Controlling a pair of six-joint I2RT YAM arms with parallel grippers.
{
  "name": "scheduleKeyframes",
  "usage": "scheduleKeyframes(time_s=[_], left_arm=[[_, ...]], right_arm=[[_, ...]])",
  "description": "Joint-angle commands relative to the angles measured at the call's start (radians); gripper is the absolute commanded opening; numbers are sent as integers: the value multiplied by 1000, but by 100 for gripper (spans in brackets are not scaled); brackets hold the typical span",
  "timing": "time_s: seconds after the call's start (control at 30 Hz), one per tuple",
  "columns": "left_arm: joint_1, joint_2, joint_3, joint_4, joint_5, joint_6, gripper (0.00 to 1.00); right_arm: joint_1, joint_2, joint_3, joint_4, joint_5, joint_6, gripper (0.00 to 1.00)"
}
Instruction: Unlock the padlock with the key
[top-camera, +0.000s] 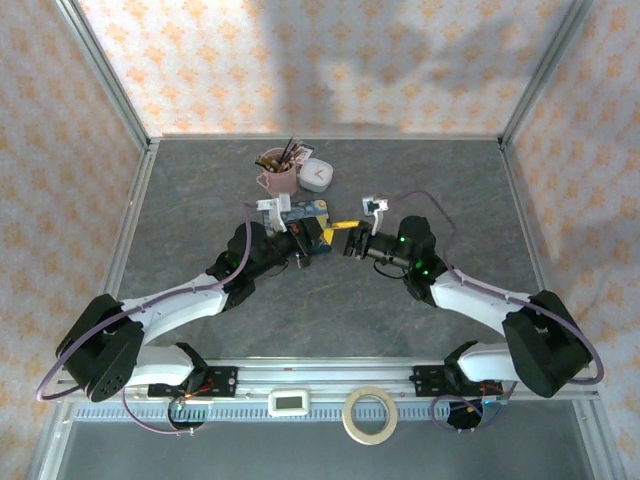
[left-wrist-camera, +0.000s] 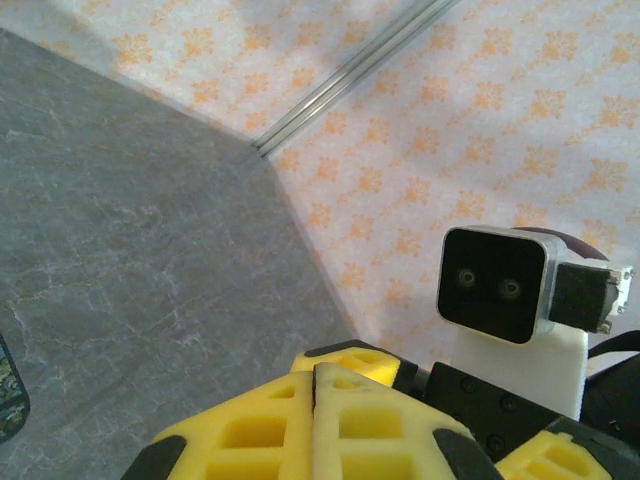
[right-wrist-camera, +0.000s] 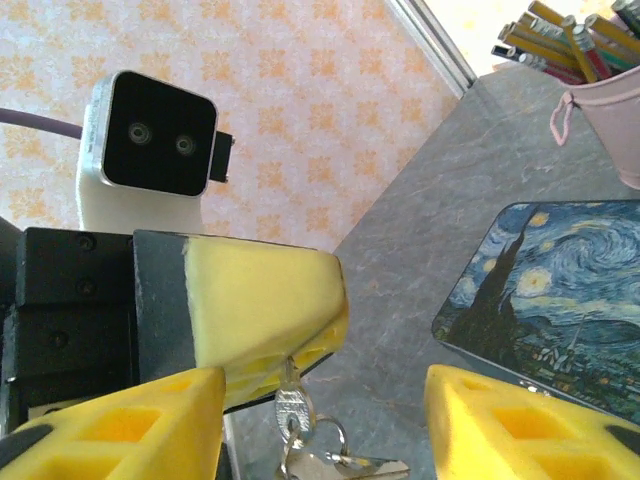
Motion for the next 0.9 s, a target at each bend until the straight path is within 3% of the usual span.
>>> scheduleKeyframes(time_s=[0.0, 0.2, 0.57, 0.67, 0.87], left_arm=[[-18, -3, 46, -52, -15, 66, 0], [-18, 4, 16, 59, 8, -5, 0], [-18, 1, -21, 160, 22, -80, 0], [-20, -8, -38, 177, 11, -94, 0], [-19, -16, -55, 187, 6, -115, 0]], right_arm=[[-2, -26, 2, 41, 6, -31, 55], [18, 30, 4, 101, -102, 15, 37], [34, 67, -11, 164, -106, 54, 23], [34, 60, -16, 168, -79, 59, 24], [28, 43, -12, 165, -59, 62, 48]])
